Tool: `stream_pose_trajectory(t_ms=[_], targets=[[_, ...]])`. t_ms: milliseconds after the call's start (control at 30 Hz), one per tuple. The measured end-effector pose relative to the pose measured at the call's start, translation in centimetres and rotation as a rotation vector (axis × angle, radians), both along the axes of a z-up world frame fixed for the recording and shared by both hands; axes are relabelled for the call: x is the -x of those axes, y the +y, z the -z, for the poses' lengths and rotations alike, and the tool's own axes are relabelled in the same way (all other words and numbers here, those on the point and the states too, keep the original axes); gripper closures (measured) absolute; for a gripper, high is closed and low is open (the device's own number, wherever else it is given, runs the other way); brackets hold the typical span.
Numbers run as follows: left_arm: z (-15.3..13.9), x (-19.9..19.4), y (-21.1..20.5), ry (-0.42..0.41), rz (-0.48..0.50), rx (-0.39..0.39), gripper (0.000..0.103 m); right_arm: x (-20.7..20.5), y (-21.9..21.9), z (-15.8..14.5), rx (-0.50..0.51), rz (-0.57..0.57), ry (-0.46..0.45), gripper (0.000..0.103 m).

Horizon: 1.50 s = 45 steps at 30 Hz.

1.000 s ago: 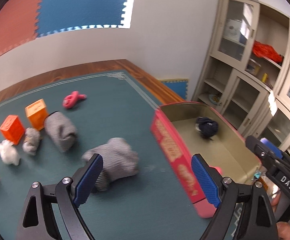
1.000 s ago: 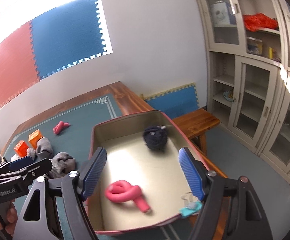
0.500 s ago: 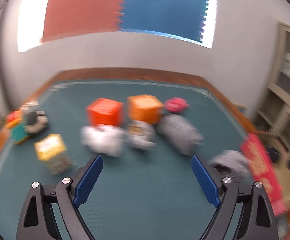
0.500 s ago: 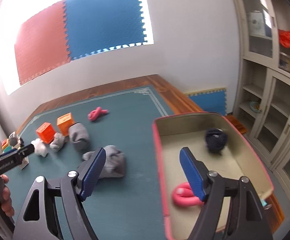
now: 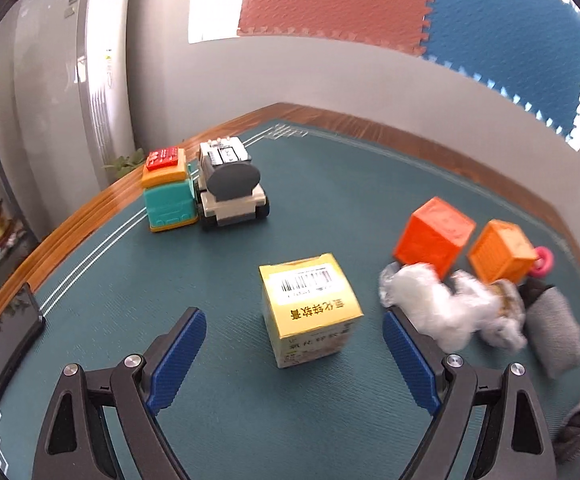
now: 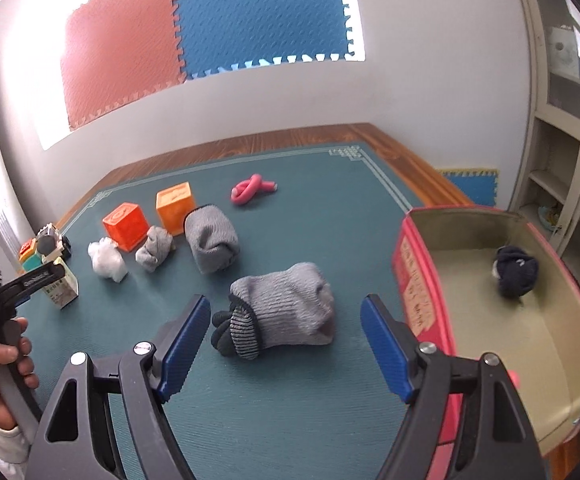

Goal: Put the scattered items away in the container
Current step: 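Grasp the yellow medicine box with the left gripper while the right gripper grasps the grey sock bundle, then carry the medicine box and grey sock bundle toward the red box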

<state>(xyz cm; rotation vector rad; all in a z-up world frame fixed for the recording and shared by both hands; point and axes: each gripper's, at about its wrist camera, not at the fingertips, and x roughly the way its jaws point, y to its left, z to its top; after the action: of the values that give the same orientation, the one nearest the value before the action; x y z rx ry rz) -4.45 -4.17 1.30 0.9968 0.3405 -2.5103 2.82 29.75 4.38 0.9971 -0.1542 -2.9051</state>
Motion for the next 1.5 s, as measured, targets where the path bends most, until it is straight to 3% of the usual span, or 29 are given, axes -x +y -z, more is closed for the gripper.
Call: stream_pose_trajectory(t_ms=[233, 400, 467, 567, 1033, 1233, 1500], targets=[[1.9, 1.4, -1.4, -0.070, -0.049, -0.019, 0.011, 0.7, -0.6, 0.9, -0.005, -0.016, -0.023, 0.022], [2.1, 1.2, -2.3, -0.049, -0.029, -0.076, 0.014, 1.2, -1.4, 1.0, -0.020, -0.041, -0.029, 0.022], [2.1, 1.2, -2.2, -0.045, -0.004, -0.084, 0.040, 1.3, -1.6, 1.1, -0.023, -0.047, -0.032, 0.022], [2.3, 1.1, -2.0, -0.055, 0.025, -0.093, 0.057, 1.4, -1.7, 1.3, -0.025, -0.053, -0.040, 0.022], [-0.2, -1.8, 2.4, 0.030, 0.225, -0.096, 0.057, 2.7, -2.2, 2.0, -0.053, -0.042, -0.080, 0.022], [-0.6, -2.6, 3.4, 0.030, 0.284, -0.130, 0.057, 3.7, -2.7, 2.6, -0.157, 0.029, -0.078, 0.019], [-0.4, -2.8, 4.3, 0.026, 0.341, -0.143, 0.057, 5.4, -1.2, 4.3, -0.144, 0.088, -0.145, 0.009]])
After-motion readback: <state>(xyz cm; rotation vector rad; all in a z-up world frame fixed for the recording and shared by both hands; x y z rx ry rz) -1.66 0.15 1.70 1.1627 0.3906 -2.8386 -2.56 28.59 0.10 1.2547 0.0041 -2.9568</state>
